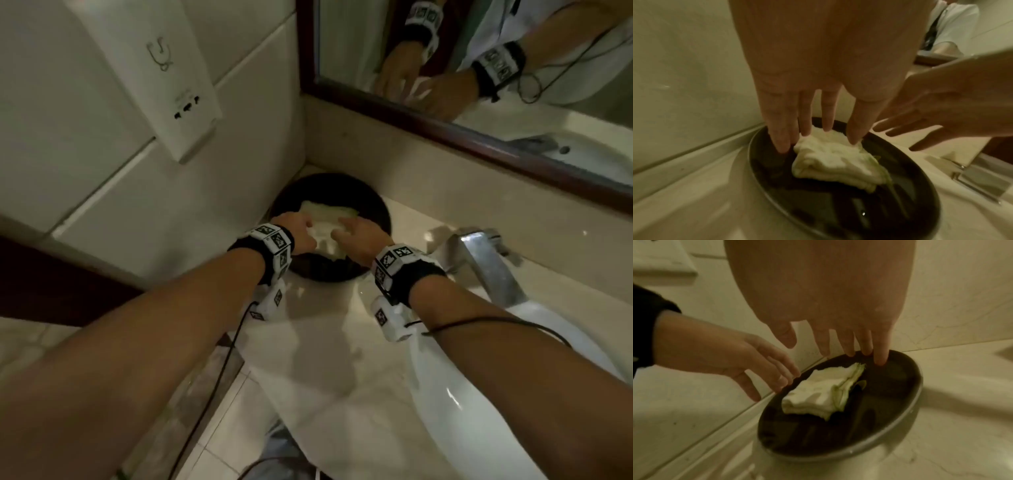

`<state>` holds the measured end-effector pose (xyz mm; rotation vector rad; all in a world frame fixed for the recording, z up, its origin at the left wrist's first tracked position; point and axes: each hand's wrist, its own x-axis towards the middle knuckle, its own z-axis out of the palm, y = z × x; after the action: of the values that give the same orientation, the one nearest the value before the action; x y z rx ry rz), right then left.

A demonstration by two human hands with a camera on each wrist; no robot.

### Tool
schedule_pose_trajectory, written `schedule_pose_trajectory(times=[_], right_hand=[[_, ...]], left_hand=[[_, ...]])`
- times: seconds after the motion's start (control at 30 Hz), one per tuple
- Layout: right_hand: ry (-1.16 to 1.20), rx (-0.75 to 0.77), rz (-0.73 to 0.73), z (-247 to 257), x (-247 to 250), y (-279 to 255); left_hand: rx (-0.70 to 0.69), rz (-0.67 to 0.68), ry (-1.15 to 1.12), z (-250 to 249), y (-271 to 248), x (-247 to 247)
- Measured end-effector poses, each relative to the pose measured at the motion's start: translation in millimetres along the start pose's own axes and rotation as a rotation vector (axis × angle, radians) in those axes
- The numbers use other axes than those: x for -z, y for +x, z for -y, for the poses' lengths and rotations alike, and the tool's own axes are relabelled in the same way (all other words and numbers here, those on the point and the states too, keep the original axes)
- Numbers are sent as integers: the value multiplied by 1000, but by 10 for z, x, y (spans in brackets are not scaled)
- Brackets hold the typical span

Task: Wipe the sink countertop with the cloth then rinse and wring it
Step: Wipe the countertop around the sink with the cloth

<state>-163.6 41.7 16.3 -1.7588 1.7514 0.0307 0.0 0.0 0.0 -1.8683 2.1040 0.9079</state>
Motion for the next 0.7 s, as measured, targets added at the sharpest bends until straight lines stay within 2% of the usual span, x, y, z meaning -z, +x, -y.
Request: schedule_pose_trajectory(times=[0.07, 0.23, 0.4, 0.57, 0.7], right_hand=[[-114, 17, 24, 29, -112, 62], [-82, -26, -58, 87, -442, 256], [-135, -14, 52, 179, -664, 334], [-130, -46, 33, 135, -776, 364], [-121, -54, 31, 150, -766, 351]], left_hand=[[10, -9, 14, 20, 47, -19], [49, 7, -122, 136, 197, -122], [79, -29, -161, 188, 300, -207], [116, -9, -240, 227, 322, -194], [191, 29, -484, 176, 311, -106]])
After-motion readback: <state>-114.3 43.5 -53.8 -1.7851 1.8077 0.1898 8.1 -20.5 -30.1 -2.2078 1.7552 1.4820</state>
